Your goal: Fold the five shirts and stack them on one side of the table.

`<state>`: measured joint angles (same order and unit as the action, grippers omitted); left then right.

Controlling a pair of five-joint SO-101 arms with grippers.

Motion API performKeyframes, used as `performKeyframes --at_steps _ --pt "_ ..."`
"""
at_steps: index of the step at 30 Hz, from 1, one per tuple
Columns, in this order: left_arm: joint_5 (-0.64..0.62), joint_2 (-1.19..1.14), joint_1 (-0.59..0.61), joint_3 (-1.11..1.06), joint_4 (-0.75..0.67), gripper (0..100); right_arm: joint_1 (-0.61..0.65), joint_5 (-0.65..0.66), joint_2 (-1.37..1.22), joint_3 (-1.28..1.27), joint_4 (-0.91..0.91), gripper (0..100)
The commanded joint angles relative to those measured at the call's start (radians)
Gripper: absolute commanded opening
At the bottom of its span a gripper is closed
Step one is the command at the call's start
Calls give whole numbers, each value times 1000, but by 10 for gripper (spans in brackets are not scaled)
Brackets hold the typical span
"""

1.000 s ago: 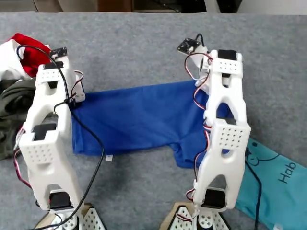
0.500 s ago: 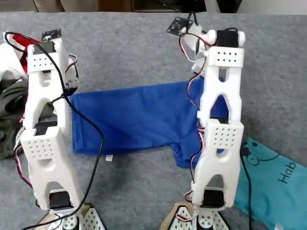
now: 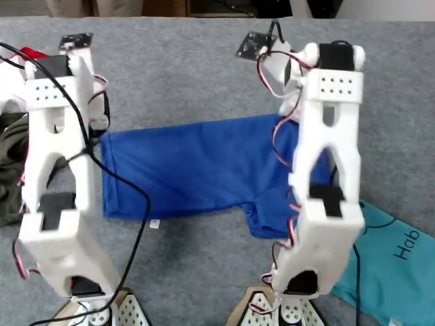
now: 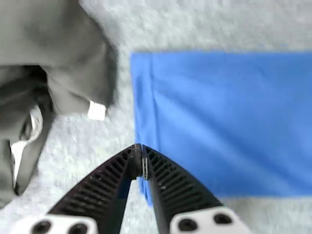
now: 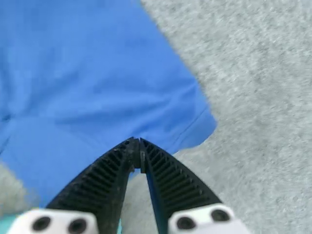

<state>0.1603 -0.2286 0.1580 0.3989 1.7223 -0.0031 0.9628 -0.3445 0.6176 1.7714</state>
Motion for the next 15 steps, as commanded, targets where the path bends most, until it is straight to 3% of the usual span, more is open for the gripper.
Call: performKeyframes --at_steps 1,9,15 --pt "8 203 -41 -204 -77 20 13 58 213 -197 -6 5" --pt "11 510 -75 -747 -307 20 -13 212 506 -641 -91 5" --pt "81 696 -109 -954 -336 20 -47 327 713 -990 -161 5"
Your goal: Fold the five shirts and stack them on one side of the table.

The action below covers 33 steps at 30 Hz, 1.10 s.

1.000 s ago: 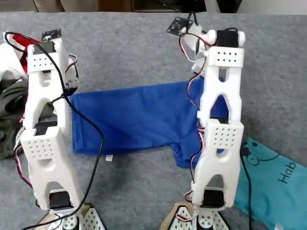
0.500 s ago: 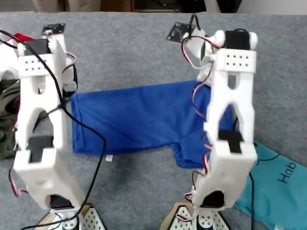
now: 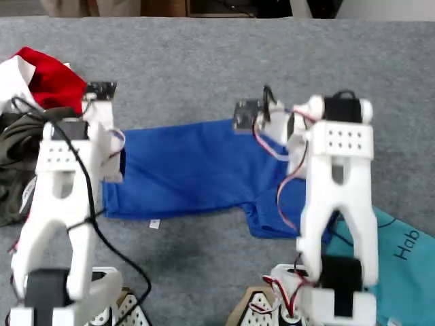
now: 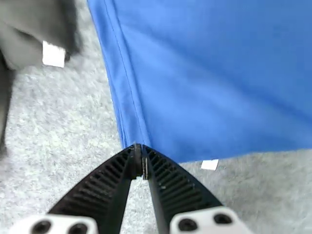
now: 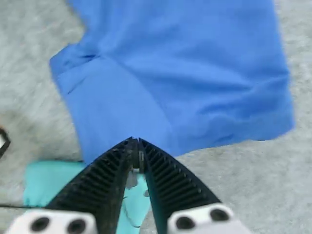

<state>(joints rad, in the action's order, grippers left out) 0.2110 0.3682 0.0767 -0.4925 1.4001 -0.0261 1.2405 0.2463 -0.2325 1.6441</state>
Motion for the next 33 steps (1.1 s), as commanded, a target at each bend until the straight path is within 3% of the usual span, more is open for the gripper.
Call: performKeyframes --at_steps 1,4,11,18,24,33 --pt "43 125 -37 -89 -12 20 -27 68 159 -194 -43 5" --pt "55 191 -41 -147 -14 20 -33 114 265 -355 -55 15" --pt "57 265 -40 -262 -18 20 -25 163 463 -645 -58 147" --pt "57 266 -40 -296 -18 20 -31 166 444 -862 -209 156" --pt "57 266 -38 -296 -18 20 -33 164 380 -915 -330 156" --pt "57 266 -41 -296 -14 20 -33 163 510 -881 -288 156"
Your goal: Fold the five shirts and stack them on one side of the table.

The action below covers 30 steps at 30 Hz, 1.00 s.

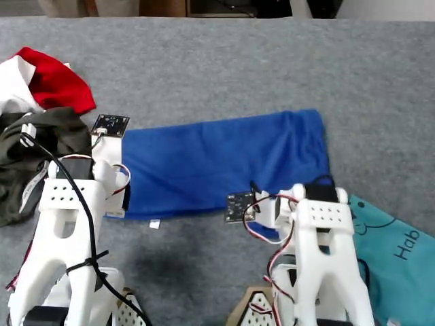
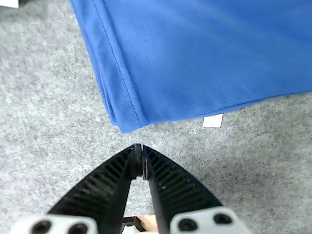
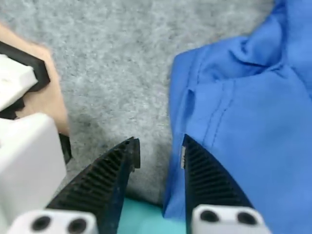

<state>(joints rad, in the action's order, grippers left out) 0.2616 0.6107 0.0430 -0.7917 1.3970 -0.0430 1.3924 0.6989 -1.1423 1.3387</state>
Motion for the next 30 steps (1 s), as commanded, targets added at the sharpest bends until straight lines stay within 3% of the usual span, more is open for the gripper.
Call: performKeyframes --at_steps 1,10,30 --pt "6 24 -8 3 -12 20 -16 11 74 27 17 156" --pt "6 24 -8 3 -17 20 -8 -15 88 -27 -133 228" --pt "6 18 -8 3 -11 20 38 -37 88 -265 -350 228"
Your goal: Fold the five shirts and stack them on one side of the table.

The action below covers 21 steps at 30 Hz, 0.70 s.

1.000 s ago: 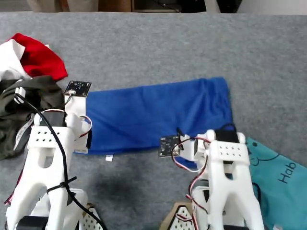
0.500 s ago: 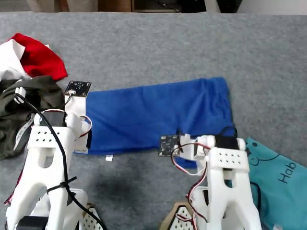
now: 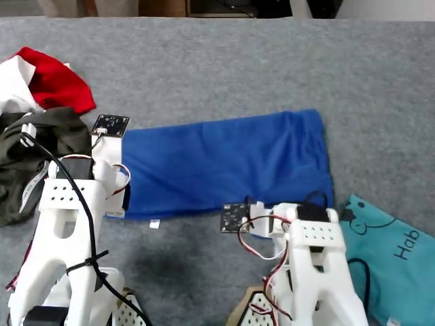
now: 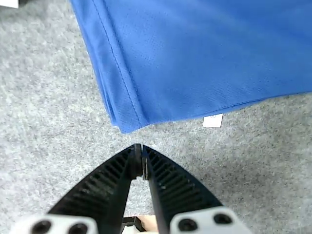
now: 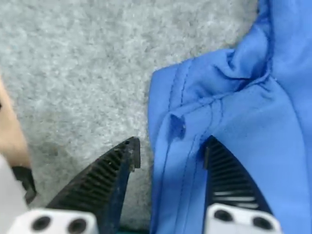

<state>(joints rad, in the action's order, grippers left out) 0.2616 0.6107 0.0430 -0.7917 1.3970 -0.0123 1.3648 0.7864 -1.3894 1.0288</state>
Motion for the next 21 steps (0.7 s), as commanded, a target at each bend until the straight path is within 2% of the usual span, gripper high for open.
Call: performKeyframes --at_steps 1,4,16,21 --pt "6 18 -6 3 -9 20 7 -9 1 -19 -48 227" --pt "6 24 -2 3 -8 20 5 -9 2 -24 -75 217" --pt "6 24 2 2 -6 20 -4 -8 5 -19 -115 14" --pt "6 24 2 2 -6 20 -5 -9 7 39 -104 5"
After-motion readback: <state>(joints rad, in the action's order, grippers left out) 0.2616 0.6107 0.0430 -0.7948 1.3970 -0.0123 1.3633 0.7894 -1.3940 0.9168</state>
